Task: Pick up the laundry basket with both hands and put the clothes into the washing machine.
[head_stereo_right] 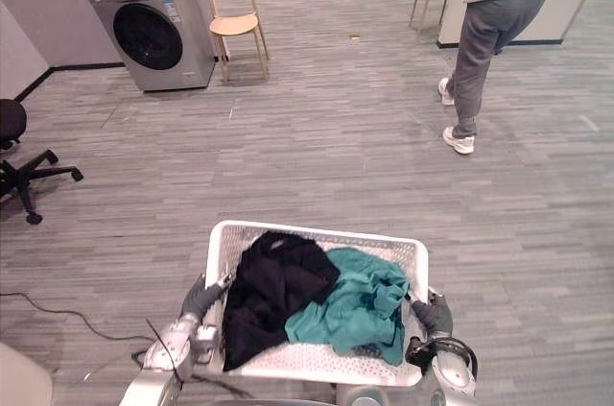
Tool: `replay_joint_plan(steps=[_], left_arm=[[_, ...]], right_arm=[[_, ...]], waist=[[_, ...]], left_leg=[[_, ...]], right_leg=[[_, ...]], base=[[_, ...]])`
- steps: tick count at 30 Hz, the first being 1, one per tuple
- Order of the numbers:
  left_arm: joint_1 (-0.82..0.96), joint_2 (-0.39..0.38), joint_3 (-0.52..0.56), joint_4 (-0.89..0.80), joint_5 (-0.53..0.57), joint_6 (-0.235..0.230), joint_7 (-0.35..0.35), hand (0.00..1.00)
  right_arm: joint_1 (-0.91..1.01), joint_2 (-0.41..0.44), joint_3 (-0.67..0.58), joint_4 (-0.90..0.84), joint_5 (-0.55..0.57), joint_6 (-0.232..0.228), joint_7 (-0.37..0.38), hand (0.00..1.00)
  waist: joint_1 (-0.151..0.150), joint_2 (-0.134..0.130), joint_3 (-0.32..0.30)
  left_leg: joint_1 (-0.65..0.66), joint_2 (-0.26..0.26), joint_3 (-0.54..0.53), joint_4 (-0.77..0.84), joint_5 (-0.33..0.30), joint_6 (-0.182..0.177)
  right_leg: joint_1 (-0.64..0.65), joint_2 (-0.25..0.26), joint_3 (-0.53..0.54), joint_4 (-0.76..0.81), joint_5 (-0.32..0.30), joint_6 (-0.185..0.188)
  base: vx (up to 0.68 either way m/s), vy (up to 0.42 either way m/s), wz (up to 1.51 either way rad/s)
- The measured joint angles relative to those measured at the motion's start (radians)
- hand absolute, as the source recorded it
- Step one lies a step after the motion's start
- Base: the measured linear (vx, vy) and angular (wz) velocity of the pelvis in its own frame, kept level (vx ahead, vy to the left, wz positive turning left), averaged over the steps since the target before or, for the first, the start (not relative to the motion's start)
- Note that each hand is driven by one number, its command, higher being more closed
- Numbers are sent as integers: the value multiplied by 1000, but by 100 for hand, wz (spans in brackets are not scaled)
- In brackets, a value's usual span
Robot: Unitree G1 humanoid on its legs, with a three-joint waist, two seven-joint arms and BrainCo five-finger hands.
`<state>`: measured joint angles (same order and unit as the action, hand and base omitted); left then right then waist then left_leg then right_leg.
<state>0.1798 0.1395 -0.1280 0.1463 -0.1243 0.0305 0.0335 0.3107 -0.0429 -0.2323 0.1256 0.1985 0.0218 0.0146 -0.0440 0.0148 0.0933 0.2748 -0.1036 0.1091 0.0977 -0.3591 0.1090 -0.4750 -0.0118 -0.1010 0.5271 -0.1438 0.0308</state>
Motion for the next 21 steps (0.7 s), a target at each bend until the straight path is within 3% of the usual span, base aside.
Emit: replay_joint_plan(steps=[1,2,3,4,5,6,7,8,9,10,11,13,15,16,17,18,19,20,21], left_arm=[[-7,1,-2,1,1,0,-8,100],[-4,-1,-1,8,9,0,-8,100],[2,-12,-15,26,13,5,-7,100],[4,-38,-15,39,12,10,-2,100],[4,-44,-14,39,12,9,-2,100],[2,-56,11,39,10,8,-9,100],[4,-62,15,40,10,9,-10,100],[8,-67,26,40,9,8,-12,100],[17,-69,35,40,9,7,-11,100],[26,-69,45,40,9,7,-11,100],[48,-70,63,38,8,2,-11,100],[67,-71,85,15,6,1,-9,100],[74,-81,90,4,7,-19,-5,100],[78,-91,91,2,10,-31,5,100],[77,-96,88,1,11,-33,8,100],[80,-103,85,2,18,-34,16,100],[87,-100,82,3,24,-33,22,100],[83,-82,79,3,39,-24,34,100],[89,-74,87,-1,40,-18,35,100]], right_arm=[[24,3,0,-22,0,0,-3,100],[30,3,0,-22,0,-2,-11,100],[31,-4,0,-22,-4,8,-24,100],[36,-17,0,-25,-5,13,-33,100],[38,-21,-1,-32,-4,13,-36,100],[36,-39,3,-47,-2,17,-36,100],[33,-46,8,-54,-2,22,-36,100],[25,-53,16,-57,-1,25,-37,100],[23,-40,18,-54,-1,29,-39,100],[22,-39,30,-52,-2,29,-44,100],[9,-47,68,-52,-3,29,-57,100],[-6,-49,92,-52,-5,28,-61,100],[-28,-54,93,-50,-6,27,-63,100],[-31,-68,92,-48,-6,21,-65,100],[-32,-70,89,-46,-6,17,-68,100],[-37,-66,86,-25,-9,6,-74,100],[-37,-57,86,-8,-12,6,-76,100],[-35,-34,83,20,-14,5,-79,100],[-51,-21,83,36,-17,10,-75,100]], waist=[[-8,-29,-25],[-15,-26,-24],[-31,-28,-26],[-29,1,-29],[-27,11,-31],[-27,37,-18],[-24,52,-9],[-3,79,7],[23,85,17],[40,78,21],[74,64,21],[112,36,30],[119,30,28],[112,36,22],[109,38,20],[115,26,12],[118,6,-5],[100,-53,-40],[101,-64,-26]], left_leg=[[41,16,10,-9,-26,-47],[69,27,5,3,-26,-52],[89,54,-26,84,-12,-103],[60,97,-38,247,-4,-126],[16,111,-40,361,19,-160],[-102,147,-44,633,169,-206],[-161,167,-44,754,311,-230],[-289,223,-55,1018,433,-238],[-398,252,-50,1204,408,-209],[-440,259,-45,1247,390,-182],[-517,266,-21,1256,346,-129],[-618,283,36,1123,271,-111],[-663,299,128,762,232,-114],[-638,295,204,391,251,-141],[-639,296,212,288,265,-154],[-648,286,212,219,375,-180],[-641,257,214,219,432,-144],[-637,220,238,265,395,-45],[-679,268,242,481,304,8]], right_leg=[[-3,20,29,-190,93,-24],[0,23,32,-171,142,-46],[14,34,15,-91,208,-104],[22,42,-22,0,138,-121],[28,44,-34,33,95,-129],[81,63,-40,49,22,-135],[117,81,-36,36,0,-137],[214,115,-29,-13,-35,-149],[320,143,-1,-69,-52,-162],[371,148,26,-99,-58,-167],[467,143,87,-170,-58,-168],[595,108,160,-283,-66,-158],[690,48,203,-349,-115,-126],[743,18,213,-353,-152,-116],[767,12,217,-350,-167,-117],[783,-8,244,-323,-191,-109],[777,-28,259,-301,-194,-103],[756,-82,289,-233,-174,-67],[761,-71,340,-161,-89,21]], base=[[808,-21,66],[1028,-56,76],[893,-84,56],[893,-100,44],[1041,-132,24],[690,-80,10],[1023,-95,-9],[669,-37,-41],[819,-34,-55],[626,8,-91],[942,72,-107],[942,135,-100],[741,227,-63],[724,287,-31],[905,389,-39],[658,314,-37],[835,415,-19],[891,416,-12],[896,396,-20]])
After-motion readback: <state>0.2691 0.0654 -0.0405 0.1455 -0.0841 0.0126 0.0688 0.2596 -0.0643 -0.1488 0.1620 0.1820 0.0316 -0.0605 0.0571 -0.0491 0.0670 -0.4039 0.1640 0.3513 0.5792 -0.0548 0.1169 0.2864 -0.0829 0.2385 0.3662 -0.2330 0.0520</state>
